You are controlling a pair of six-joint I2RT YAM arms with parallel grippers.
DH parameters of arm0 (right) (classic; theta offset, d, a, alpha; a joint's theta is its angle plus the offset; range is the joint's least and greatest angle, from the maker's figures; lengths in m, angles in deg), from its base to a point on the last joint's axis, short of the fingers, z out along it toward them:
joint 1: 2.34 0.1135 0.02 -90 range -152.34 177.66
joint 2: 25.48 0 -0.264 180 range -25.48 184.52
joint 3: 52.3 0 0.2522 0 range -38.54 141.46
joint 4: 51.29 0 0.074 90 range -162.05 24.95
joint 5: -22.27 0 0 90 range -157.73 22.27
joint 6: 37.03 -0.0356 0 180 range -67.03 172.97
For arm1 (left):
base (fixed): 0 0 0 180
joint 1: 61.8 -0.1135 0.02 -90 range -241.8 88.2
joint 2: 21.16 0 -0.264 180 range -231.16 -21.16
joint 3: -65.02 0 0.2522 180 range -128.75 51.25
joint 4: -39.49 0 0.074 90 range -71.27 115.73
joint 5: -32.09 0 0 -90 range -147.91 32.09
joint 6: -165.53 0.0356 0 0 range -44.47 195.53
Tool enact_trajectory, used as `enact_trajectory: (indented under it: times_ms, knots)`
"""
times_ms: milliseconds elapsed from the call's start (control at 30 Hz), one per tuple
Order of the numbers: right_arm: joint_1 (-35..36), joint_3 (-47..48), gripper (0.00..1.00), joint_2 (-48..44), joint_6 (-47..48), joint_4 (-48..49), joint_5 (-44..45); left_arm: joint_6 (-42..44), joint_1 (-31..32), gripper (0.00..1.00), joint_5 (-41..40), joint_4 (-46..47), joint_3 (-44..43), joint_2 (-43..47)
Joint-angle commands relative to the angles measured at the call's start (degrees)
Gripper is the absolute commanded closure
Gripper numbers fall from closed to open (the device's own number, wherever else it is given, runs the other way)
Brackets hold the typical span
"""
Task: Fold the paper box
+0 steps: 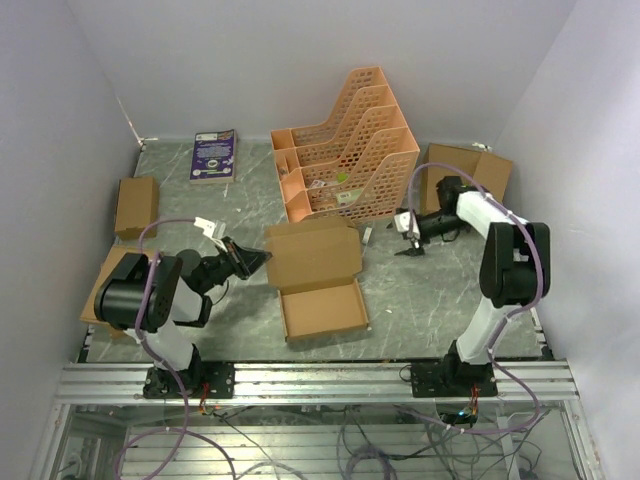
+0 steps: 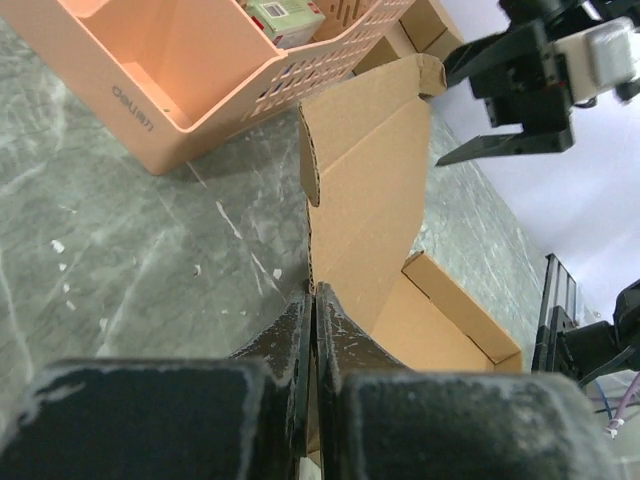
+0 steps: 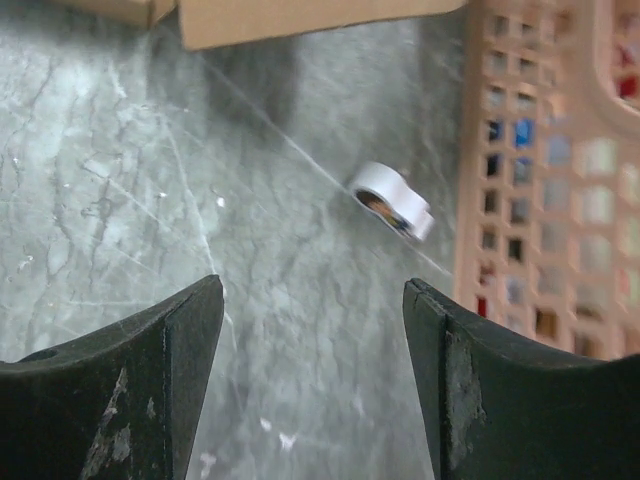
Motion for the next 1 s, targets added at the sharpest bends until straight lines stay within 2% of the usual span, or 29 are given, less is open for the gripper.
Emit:
enact_trajectory:
  times_ms: [0,67,233,300,467,667,967]
  knots:
    - [6.46,1.1,0.3,3.24,15.42,1.67,7.75,3.97,-2.24,0.93,-1.69,11.38,3.36,5.49]
    - [8.53,1.49,0.31,4.14,14.51,4.36,8.66,5.66,-2.63,0.93,-2.41,7.86,3.99,9.59]
    - [11.96,6.43,0.36,8.01,14.46,5.35,11.66,13.18,-2.65,0.93,-5.1,-10.56,3.14,21.45]
    - [13.31,8.12,0.39,9.68,14.69,5.18,13.79,14.59,-2.59,0.93,-6.46,-13.06,3.25,24.11]
    - [16.23,11.19,0.48,12.77,14.33,4.68,18.61,14.31,-2.64,0.93,-6.41,-11.32,3.73,23.53]
    - [17.05,12.62,0.54,15.05,15.23,4.17,23.06,14.08,-2.65,0.93,-5.39,-8.34,3.58,20.47]
    - [18.04,12.92,0.75,14.51,12.34,4.86,26.65,13.96,-2.65,0.93,-4.68,-6.89,3.25,18.95]
